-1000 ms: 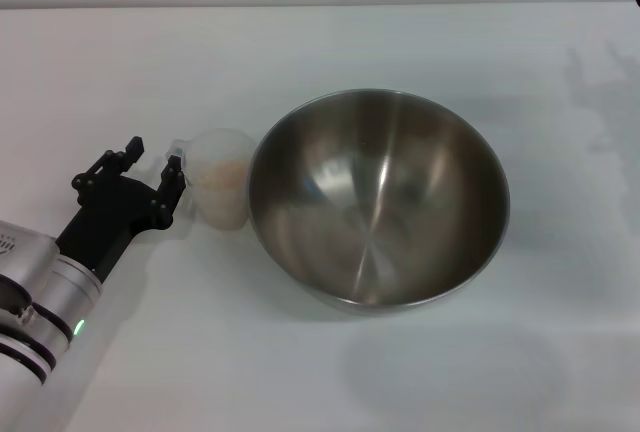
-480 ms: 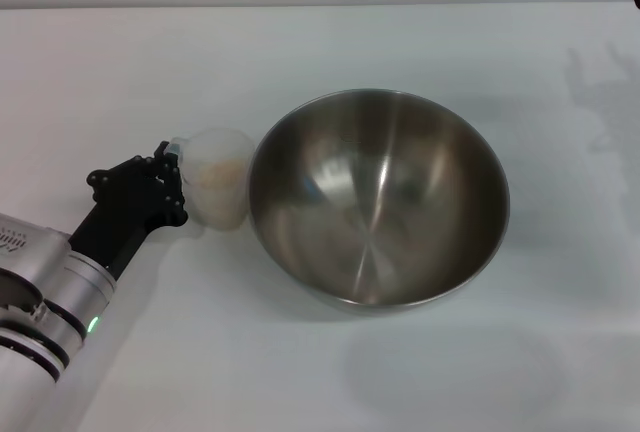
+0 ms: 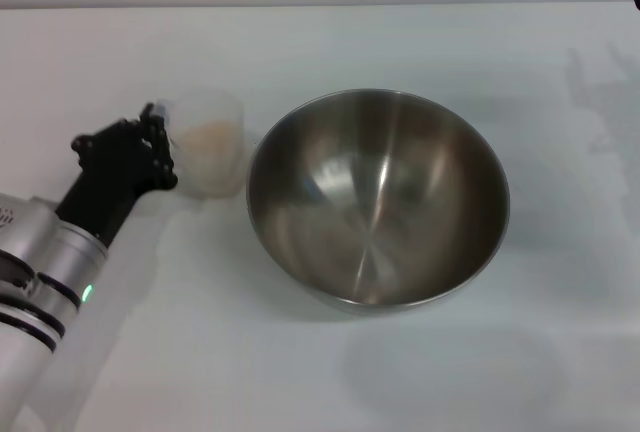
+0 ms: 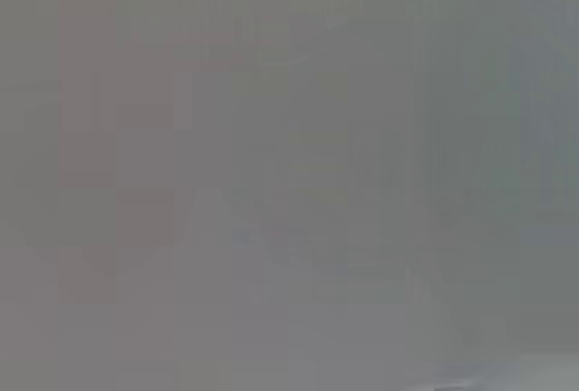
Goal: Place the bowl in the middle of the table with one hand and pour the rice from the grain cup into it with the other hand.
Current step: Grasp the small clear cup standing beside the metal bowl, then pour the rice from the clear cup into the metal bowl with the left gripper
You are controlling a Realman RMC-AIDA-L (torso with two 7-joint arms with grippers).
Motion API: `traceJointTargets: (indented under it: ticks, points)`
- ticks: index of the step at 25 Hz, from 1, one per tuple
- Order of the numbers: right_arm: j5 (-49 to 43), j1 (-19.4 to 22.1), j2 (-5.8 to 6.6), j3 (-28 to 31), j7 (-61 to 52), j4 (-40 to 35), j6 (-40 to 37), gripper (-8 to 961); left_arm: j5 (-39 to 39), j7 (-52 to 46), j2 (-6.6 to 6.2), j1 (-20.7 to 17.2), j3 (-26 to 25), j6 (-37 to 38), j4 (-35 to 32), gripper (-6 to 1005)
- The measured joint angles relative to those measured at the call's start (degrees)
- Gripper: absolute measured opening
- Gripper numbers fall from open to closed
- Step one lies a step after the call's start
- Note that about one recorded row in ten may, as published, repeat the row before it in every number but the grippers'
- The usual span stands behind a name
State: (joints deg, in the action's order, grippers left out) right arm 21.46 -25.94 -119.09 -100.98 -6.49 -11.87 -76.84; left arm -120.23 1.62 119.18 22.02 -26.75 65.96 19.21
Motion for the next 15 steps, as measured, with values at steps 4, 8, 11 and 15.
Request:
traceJointTargets:
  ticks: [4, 8, 11, 15]
  points:
    - [0.01, -0.17, 0.00, 0.00, 0.07, 0.00, -0.04, 507, 0.01, 5.39, 0.00, 0.73, -1.31, 4.48, 0.04, 25]
    - [0.03, -0.43, 0.04, 0.00, 0.48, 0.00, -0.03, 507, -0.16, 13.06, 0.00, 1.91, -1.91, 9.92, 0.00, 25]
    - [0.05, -0.56, 0.09, 0.29, 0.52, 0.00, -0.01, 507, -0.77, 20.13, -0.01, 2.67, -1.27, 14.36, -0.04, 25]
    - [0.07, -0.66, 0.18, 0.72, 0.64, 0.00, 0.02, 507, -5.51, 32.06, -0.01, 3.62, -0.60, 18.35, 0.04, 25]
